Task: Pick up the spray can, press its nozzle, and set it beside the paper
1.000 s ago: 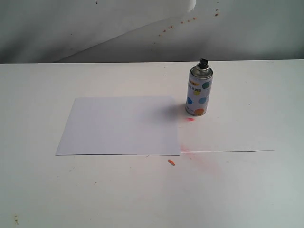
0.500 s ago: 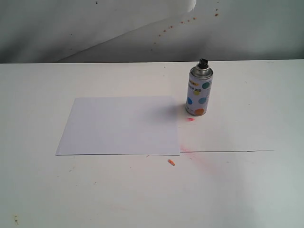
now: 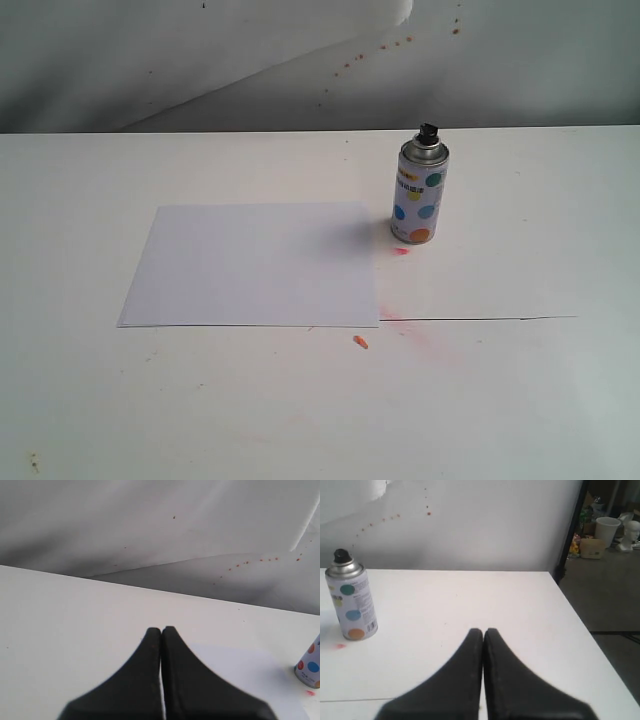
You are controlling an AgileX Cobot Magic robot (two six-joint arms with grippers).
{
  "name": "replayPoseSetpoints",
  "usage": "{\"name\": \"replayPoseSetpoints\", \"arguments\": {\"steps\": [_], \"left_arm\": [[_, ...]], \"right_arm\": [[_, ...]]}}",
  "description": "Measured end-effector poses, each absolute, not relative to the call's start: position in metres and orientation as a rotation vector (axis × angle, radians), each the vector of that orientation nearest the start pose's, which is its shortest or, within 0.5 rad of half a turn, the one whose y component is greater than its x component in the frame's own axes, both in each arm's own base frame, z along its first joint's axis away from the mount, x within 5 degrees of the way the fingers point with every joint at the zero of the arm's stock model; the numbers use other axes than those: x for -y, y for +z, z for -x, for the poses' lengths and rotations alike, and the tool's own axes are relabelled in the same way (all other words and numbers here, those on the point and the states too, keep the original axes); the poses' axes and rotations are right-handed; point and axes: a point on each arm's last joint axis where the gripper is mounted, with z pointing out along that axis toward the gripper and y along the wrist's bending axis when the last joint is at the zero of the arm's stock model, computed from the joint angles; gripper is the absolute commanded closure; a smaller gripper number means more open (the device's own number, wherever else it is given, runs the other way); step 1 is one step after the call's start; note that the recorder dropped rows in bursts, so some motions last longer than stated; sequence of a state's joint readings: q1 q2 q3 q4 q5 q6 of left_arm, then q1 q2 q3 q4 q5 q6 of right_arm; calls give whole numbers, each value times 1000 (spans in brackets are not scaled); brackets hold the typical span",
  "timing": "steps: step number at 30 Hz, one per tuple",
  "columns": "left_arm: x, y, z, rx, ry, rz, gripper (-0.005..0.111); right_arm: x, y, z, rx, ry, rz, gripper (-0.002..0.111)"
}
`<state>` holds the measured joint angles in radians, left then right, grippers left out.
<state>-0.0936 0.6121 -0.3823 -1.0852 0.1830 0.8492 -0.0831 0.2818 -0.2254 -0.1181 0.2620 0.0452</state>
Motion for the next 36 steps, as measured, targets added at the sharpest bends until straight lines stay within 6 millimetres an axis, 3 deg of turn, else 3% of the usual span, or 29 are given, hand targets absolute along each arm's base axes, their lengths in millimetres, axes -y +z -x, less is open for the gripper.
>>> {"name": "replayPoseSetpoints", "arguments": {"steps": [6,15,23,36], "left_arm": [[27,283,-128,-1812,-375,6,107],[27,283,-128,-1812,-375,6,107],[27,283,-128,-1812,-375,6,107],[27,283,-128,-1812,-375,6,107]], "right_arm": [[8,214,-73,-1848,-113,-48,108],[7,190,-71,-1847,-99,-50,108],[7,190,-63,-1781,-106,-48,108],[7,185,-54,-1813,-112,-52,108]]}}
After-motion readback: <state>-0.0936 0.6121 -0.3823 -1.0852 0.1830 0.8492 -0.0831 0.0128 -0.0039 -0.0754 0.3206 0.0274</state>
